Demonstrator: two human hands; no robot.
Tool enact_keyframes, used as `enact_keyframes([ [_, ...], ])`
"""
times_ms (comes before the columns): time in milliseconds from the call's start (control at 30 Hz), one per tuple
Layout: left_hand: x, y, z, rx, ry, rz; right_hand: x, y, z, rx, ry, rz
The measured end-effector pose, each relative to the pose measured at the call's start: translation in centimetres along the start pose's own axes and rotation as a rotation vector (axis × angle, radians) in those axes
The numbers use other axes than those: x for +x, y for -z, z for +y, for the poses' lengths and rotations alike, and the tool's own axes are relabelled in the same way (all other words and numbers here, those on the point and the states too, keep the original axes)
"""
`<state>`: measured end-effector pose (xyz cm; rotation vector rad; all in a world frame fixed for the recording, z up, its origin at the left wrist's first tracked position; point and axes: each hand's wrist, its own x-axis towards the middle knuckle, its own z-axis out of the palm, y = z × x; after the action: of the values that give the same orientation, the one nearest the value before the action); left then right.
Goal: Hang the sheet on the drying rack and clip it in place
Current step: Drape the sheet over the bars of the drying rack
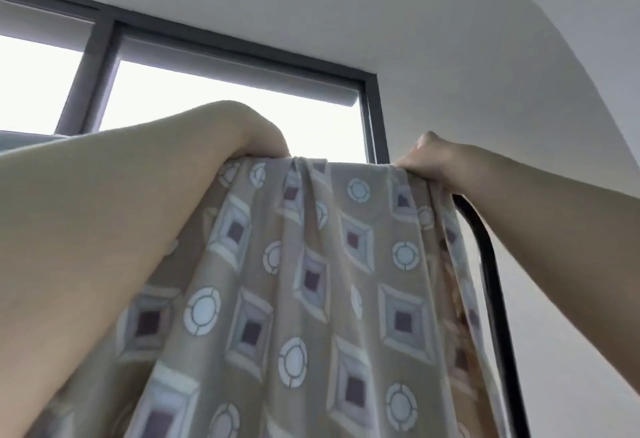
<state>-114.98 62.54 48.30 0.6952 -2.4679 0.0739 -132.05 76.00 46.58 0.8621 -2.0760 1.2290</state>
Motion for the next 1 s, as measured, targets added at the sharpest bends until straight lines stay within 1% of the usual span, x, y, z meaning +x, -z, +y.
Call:
enact_keyframes([
  [33, -0.2, -0.1, -0.1, -0.032, -0.03, 0.037, -0.2, 0.0, 0.2, -0.03, 0.076, 0.003],
  [67, -0.5, -0.4, -0.3, -0.029, -0.067, 0.106, -0.5, 0.0, 0.1, -0.069, 0.14, 0.041],
  [100, -0.6, -0.6, -0.3, -0.023, -0.111, 0.19, -1.0, -0.2, 0.1, -0.077, 0.211, 0.086],
  [167, -1.2, -1.2, -0.2, 0.006, -0.186, 0.367, -2.1, -0.5, 0.5, -0.052, 0.297, 0.109],
  [233, -2.0, -2.0, -0.1, 0.092, -0.248, 0.54, -2.5, -0.8, 1.2, 0.027, 0.327, 0.138],
  [300, -2.9, -3.0, -0.3, 0.198, -0.281, 0.655, -2.7, -0.8, 2.0, 0.082, 0.311, 0.15],
  [333, -3.4, -3.4, -0.2, 0.228, -0.282, 0.686, -2.7, -0.9, 2.2, 0.076, 0.31, 0.156],
  [467, -4.4, -5.0, -0.1, 0.285, -0.257, 0.732, -3.5, -1.4, 2.8, 0.055, 0.3, 0.168],
  [567, -5.3, -6.4, -0.1, 0.176, -0.301, 0.781, -4.7, -1.5, 3.7, 0.053, 0.302, 0.173],
  [633, -5.9, -7.6, -0.3, 0.137, -0.333, 0.839, -5.9, -1.6, 4.4, 0.067, 0.349, 0.195],
  [733, -6.7, -9.5, -0.6, 0.183, -0.373, 0.899, -7.9, -1.5, 5.5, 0.129, 0.403, 0.259],
  [833, -7.0, -11.1, -1.0, 0.211, -0.406, 0.895, -9.4, -1.3, 6.8, 0.185, 0.34, 0.318],
  [900, -7.3, -11.9, -1.1, 0.212, -0.422, 0.887, -10.1, -1.2, 7.6, 0.164, 0.291, 0.34],
  [1000, -7.7, -12.7, -1.2, 0.164, -0.449, 0.894, -11.0, -1.1, 8.1, 0.14, 0.274, 0.358],
])
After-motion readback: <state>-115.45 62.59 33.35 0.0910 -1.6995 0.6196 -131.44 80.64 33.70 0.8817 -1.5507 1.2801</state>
